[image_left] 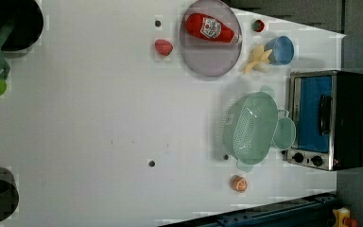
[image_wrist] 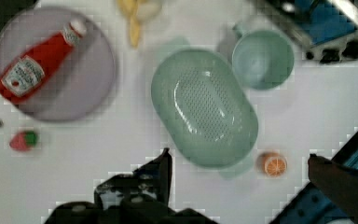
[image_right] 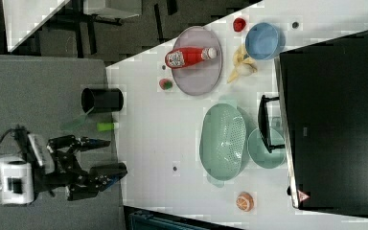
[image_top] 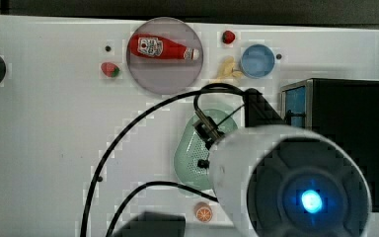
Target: Drag strainer left to right.
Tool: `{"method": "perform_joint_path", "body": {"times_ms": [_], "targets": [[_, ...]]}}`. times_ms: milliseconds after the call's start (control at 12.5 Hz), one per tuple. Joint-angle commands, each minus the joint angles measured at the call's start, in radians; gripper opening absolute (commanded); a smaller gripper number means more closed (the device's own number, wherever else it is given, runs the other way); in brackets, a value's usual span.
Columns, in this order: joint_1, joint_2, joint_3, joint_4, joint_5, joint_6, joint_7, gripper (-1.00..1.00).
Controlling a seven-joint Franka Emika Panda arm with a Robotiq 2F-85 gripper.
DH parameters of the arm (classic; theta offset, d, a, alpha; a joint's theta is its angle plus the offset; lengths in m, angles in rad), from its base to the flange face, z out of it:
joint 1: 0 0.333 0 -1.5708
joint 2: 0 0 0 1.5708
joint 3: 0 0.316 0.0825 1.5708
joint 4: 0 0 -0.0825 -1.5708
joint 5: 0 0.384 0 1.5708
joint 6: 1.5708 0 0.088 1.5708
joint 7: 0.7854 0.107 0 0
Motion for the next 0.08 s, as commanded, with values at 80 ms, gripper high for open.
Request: {"method": "perform_joint_path", "body": {"times_ms": [80], "targets": [[-0.002,0.015,0.024,0.011,-0.023,-0.006,-0.071,1.00]]}}
